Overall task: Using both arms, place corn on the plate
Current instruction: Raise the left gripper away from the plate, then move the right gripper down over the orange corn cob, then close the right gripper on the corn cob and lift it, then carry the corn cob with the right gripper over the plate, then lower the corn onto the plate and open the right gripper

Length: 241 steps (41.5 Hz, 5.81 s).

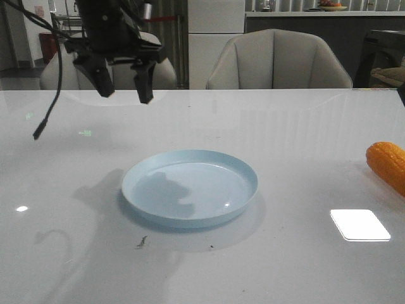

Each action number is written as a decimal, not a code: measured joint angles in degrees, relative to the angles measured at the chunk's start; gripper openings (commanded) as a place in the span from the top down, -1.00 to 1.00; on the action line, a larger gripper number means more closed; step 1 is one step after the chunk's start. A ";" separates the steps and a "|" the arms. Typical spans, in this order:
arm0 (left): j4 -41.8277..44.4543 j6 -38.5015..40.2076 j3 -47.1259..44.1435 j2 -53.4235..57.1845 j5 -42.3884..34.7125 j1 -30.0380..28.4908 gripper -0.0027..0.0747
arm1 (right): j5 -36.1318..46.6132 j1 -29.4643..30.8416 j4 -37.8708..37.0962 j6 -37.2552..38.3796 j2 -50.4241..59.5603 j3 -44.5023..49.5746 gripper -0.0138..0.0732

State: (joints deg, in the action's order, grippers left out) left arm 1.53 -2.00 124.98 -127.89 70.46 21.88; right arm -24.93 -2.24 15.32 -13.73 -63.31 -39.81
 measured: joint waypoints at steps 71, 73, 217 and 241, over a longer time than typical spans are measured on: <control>3.14 -0.31 -87.65 75.16 -44.51 -20.39 -0.48 | -15.11 11.41 -2.22 1.62 -17.65 -26.25 -0.73; 2.92 -0.31 -87.65 75.16 -44.91 -20.39 -0.48 | -17.44 11.64 -2.62 1.62 -20.42 -29.28 -0.73; 4.27 -0.09 -87.65 75.16 -45.70 -20.39 -0.48 | -35.04 -25.26 4.33 -0.83 -59.79 -63.11 0.56; 4.27 -0.09 -87.65 75.16 -45.50 -20.39 -0.48 | -31.95 -25.26 5.00 -0.83 -61.85 -63.11 -0.67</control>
State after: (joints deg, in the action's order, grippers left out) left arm 5.81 -2.09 37.33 -52.73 24.96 1.50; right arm -56.89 -27.51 20.32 -14.56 -125.16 -102.92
